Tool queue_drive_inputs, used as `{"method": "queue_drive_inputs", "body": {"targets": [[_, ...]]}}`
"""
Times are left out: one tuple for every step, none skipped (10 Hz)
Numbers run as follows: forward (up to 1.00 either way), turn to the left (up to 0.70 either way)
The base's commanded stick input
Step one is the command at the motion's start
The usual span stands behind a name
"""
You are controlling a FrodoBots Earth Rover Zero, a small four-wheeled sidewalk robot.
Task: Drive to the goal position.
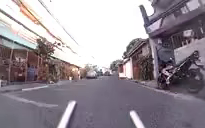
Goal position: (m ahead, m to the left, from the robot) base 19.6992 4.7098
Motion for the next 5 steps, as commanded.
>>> {"method": "queue_drive_inputs", "body": {"targets": [[0.85, -0.34], [0.85, -0.31], [0.85, -0.14], [0.85, 0.0], [0.85, 0.0]]}}
